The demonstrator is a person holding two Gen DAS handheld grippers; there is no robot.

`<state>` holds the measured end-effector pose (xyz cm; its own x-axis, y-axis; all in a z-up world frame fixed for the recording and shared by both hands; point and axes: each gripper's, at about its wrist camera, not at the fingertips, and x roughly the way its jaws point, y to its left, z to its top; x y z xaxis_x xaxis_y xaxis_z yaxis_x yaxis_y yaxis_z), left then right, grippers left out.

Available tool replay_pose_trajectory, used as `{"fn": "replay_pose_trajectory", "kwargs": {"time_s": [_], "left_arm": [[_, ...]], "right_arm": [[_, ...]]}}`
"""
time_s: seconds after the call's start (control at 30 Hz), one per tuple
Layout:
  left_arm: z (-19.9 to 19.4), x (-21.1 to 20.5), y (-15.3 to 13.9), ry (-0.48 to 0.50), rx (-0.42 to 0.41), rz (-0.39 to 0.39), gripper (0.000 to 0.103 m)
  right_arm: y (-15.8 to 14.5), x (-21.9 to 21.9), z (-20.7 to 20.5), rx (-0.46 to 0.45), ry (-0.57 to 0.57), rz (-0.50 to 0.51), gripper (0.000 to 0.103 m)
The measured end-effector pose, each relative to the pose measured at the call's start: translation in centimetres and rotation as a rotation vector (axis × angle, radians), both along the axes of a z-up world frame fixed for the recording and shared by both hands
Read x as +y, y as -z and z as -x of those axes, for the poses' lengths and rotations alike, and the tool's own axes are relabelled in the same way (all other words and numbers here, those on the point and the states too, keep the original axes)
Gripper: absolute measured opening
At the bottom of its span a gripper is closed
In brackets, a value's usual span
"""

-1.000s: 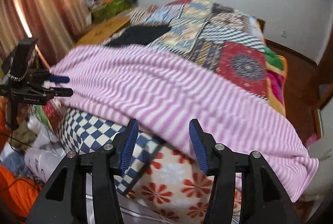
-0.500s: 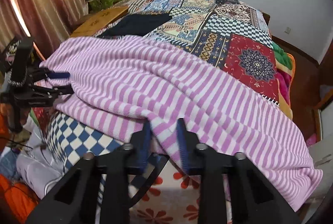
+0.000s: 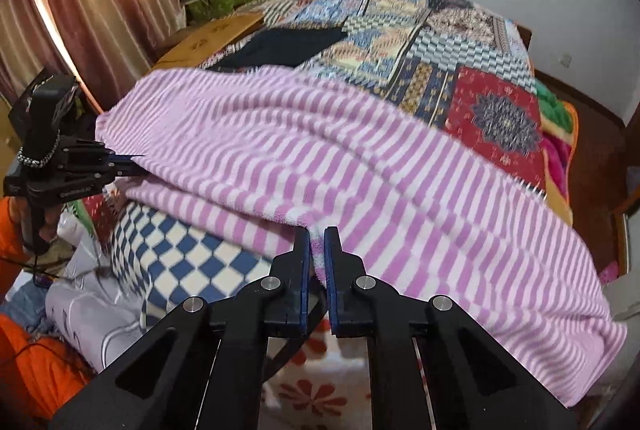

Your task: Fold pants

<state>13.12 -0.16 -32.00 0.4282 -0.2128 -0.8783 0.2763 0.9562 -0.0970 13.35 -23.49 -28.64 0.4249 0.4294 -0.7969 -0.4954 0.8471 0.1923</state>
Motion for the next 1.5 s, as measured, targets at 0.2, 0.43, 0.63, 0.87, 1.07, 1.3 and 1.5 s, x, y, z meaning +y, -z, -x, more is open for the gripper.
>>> {"fn": "replay_pose_trajectory", "kwargs": {"time_s": [0.2,0.43,0.63,0.87,1.07,1.3,1.5], "left_arm": [[0.9,1.6,-1.4,-0.039,0.000,0.024,0.028],[0.4,8.0,-6.3,-0.189,-0.144,0.016,0.058],[-3.4,16.1,-8.1,-0.353,-0.189,-0.057,0.064],[-10.0,24.5,-4.5,-0.469,-0.080,-0.048,0.065],[-14.3,26.6,0.3,-0.469,0.043,0.013,0.065],[-15.5,26.3,1.9,-0.418,0.061,0.075,0.070],[-15.2,25.7,1.8,-0.408,0.050,0.095,0.058]], "right_arm": [[-1.8,0.0,0.2,-0.023,0.002,-0.005,0.010],[-5.6,1.5,-2.4,-0.120,-0.005,-0.030,0.039],[-6.6,4.5,-7.0,-0.154,-0.045,-0.038,0.044],[-4.7,9.2,-14.1,-0.111,-0.102,-0.029,0.045],[-1.2,13.2,-19.6,-0.013,-0.151,-0.007,0.045],[2.7,18.7,-23.0,0.100,-0.258,0.004,0.045],[4.9,21.3,-23.5,0.159,-0.331,0.030,0.048]]}}
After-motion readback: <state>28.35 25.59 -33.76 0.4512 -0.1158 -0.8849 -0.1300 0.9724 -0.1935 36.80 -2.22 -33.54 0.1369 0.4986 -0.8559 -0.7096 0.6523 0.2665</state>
